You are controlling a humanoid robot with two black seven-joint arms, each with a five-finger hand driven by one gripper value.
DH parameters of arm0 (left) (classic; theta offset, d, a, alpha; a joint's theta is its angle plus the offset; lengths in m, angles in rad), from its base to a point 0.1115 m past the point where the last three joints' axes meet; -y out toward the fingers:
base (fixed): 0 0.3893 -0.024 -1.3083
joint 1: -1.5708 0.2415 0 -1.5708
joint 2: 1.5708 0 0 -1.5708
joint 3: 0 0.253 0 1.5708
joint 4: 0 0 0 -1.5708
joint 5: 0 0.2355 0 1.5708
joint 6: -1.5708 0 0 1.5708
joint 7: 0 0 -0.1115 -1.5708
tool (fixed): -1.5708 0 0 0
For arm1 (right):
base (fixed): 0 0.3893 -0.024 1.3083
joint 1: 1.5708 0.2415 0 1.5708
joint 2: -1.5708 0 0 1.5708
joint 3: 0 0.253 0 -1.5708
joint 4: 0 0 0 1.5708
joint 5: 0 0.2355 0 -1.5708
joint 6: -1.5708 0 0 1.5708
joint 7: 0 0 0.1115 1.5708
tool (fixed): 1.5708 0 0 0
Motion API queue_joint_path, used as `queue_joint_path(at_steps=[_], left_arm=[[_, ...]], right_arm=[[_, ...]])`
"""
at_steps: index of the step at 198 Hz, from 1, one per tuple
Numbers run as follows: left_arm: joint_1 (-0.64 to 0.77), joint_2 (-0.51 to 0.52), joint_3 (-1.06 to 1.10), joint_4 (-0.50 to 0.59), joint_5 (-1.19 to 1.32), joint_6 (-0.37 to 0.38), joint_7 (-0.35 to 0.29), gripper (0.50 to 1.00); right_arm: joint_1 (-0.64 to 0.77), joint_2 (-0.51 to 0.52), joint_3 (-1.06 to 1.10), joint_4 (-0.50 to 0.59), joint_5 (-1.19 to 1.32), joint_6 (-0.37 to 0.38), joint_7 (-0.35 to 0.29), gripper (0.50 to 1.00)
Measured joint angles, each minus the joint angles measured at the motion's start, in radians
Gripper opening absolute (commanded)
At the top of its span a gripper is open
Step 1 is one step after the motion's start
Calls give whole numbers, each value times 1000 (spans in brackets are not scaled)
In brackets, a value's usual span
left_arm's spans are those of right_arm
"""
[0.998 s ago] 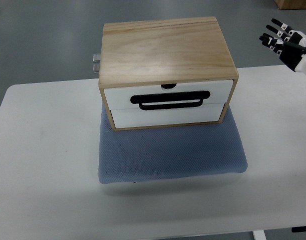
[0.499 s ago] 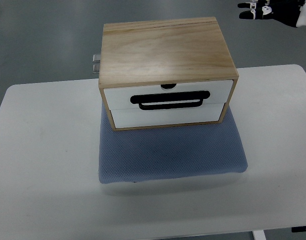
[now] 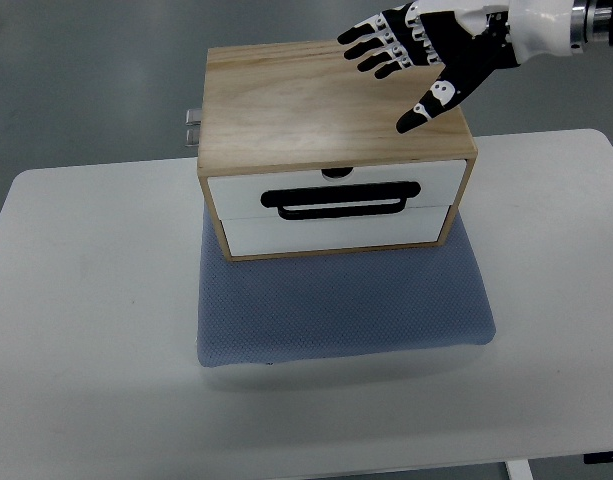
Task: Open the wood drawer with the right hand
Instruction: 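Lower the right hand to the upper drawer's black handle and hook fingers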
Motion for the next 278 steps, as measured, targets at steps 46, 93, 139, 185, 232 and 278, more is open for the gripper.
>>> queue_joint_path(at_steps=[46, 93, 139, 185, 232, 278], left_arm=[[0, 0, 0, 0, 0, 0, 0, 1000], [0, 0, 0, 0, 0, 0, 0, 1000], [0, 0, 0, 0, 0, 0, 0, 1000], [0, 0, 0, 0, 0, 0, 0, 1000], [0, 0, 0, 0, 0, 0, 0, 1000], [0, 0, 0, 0, 0, 0, 0, 1000]], right_arm=[[62, 115, -146, 69, 0, -75, -3, 950], [63, 193, -190, 72, 1, -111, -13, 950], [49, 219, -215, 72, -19, -104, -18, 950], [23, 231, -216, 72, -30, -115, -20, 950], [-5, 247, -216, 72, -36, -160, -20, 950], [-26, 268, -216, 72, -36, -191, -22, 950]])
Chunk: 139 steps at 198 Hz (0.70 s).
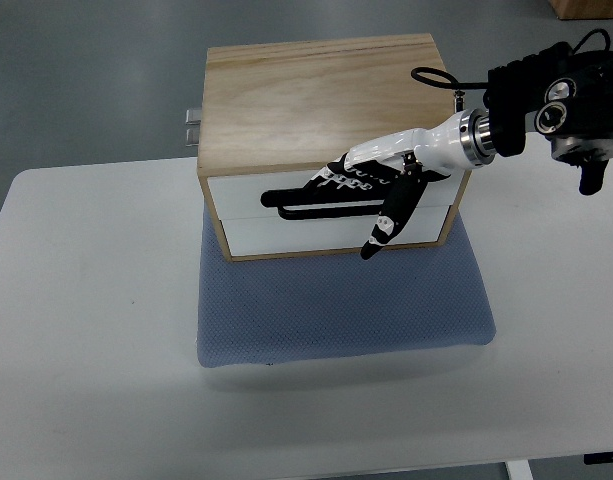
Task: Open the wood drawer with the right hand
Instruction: 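Lower the right hand to the upper drawer's black handle and hook fingers, then pull the black handle toward the robot with the right hand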
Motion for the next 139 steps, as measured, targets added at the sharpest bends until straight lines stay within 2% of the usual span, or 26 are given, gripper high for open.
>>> queue_joint_path(at_steps=[83, 139], left_arm=[[0, 0, 0, 0, 0, 0, 0, 1000], [0, 0, 0, 0, 0, 0, 0, 1000]], right_arm=[[-17, 7, -14, 0, 0, 15, -10, 950], [4, -26, -16, 27, -7, 117, -10, 950]])
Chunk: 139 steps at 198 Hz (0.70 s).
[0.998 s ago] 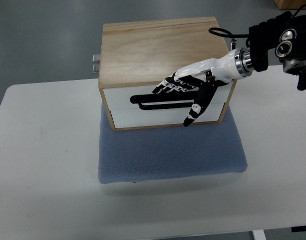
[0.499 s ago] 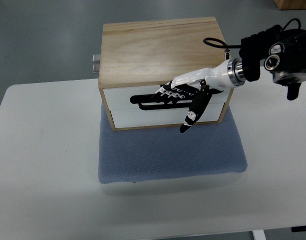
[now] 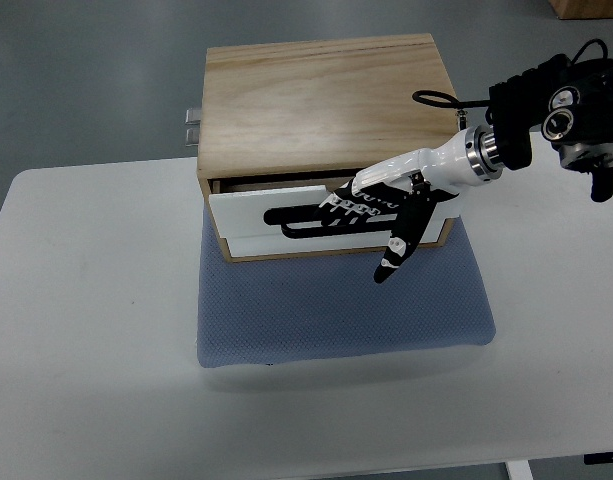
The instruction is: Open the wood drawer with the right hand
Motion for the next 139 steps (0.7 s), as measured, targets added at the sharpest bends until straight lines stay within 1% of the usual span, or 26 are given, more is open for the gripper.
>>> queue_joint_path(at_steps=[52, 106, 139], left_arm=[[0, 0, 0, 0, 0, 0, 0, 1000], [0, 0, 0, 0, 0, 0, 0, 1000], [0, 0, 0, 0, 0, 0, 0, 1000]], right_arm=[[13, -40, 1, 57, -26, 56, 1, 950], [28, -85, 2, 100, -57, 136, 1, 952], [33, -113, 3, 126, -72, 154, 1, 952]])
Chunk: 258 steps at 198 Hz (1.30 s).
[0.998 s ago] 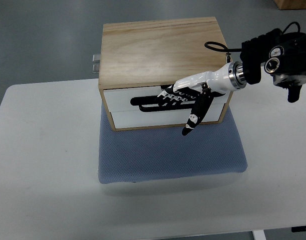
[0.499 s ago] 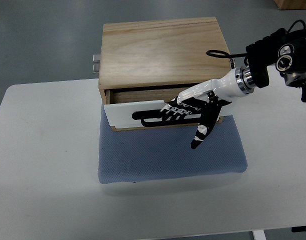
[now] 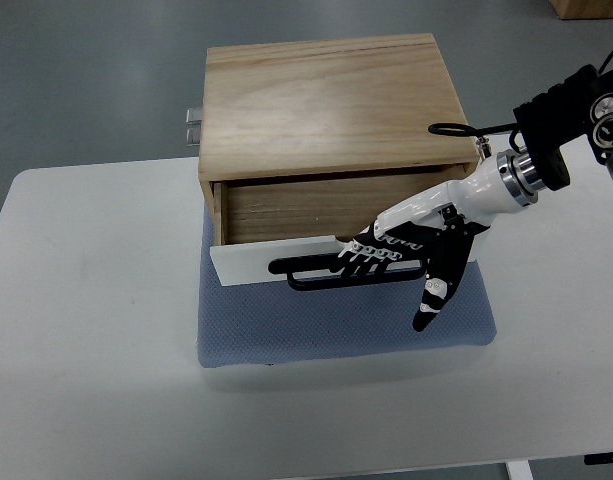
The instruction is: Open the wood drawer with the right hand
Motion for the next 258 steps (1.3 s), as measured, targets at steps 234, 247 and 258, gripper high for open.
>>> queue_joint_path(at_steps=[234, 247, 258], left_arm=[[0, 0, 0, 0, 0, 0, 0, 1000], [0, 0, 0, 0, 0, 0, 0, 1000], [0, 0, 0, 0, 0, 0, 0, 1000]], right_arm=[[-187, -333, 837, -151, 98, -160, 3, 950], [-275, -310, 980, -167, 90, -196, -3, 950], [-350, -284, 1103, -186, 85, -212, -11, 950]])
